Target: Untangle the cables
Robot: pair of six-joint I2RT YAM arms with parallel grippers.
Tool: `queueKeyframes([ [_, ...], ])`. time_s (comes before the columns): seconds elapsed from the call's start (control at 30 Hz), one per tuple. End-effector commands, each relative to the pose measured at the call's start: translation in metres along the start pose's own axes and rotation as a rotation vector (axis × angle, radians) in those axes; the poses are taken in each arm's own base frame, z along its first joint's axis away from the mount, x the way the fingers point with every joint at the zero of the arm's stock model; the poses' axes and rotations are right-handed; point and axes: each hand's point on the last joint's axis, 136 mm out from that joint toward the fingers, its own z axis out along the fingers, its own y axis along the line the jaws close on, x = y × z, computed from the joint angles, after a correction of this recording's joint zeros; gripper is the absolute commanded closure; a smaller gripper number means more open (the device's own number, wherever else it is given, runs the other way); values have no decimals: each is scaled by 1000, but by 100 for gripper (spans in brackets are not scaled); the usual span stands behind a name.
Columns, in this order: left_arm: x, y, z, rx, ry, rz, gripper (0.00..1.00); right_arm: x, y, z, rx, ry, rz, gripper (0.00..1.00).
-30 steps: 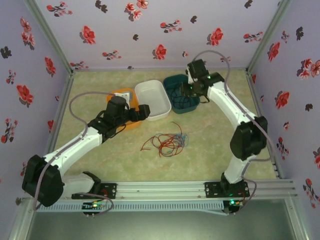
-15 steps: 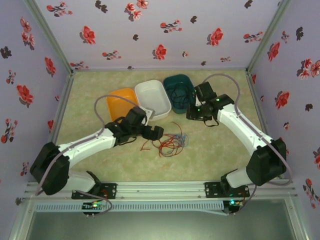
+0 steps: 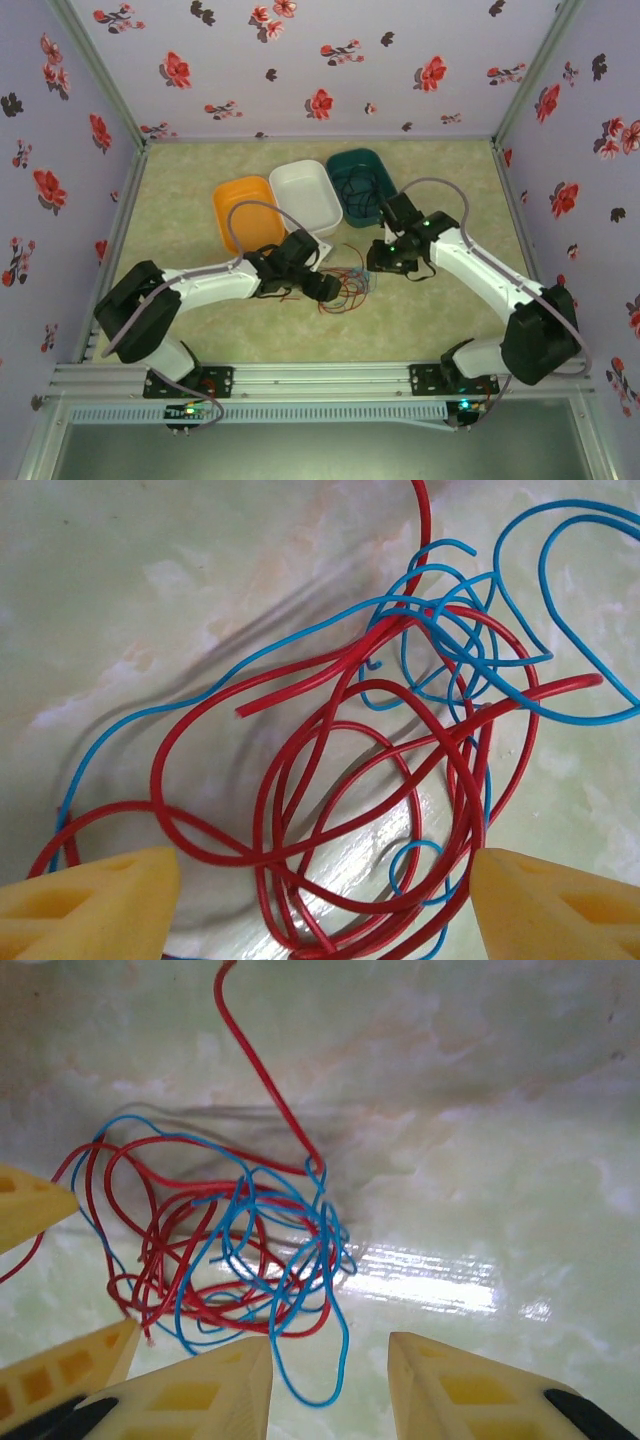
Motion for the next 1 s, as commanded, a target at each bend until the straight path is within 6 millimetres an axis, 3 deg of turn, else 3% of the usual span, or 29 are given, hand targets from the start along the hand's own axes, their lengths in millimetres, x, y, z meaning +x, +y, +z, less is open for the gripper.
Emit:
queueKeyframes([
  [0.0, -13, -13, 5, 47, -24, 26, 26, 8, 5, -2, -49, 1, 48, 65],
  [0.27, -17, -14, 10, 49, -25, 17, 30, 18, -1, 7, -55, 6, 72, 64],
  [0.6, -31, -22, 1, 71, -79, 40, 32, 3, 4, 30, -83, -31, 93, 66],
  [0.77, -58, -33, -2, 98, -162, 103, 22, -2, 2, 35, -68, -39, 100, 76],
  [0.97, -75, -36, 13, 107, -177, 151, 24, -4, 1, 34, -65, -45, 100, 89],
])
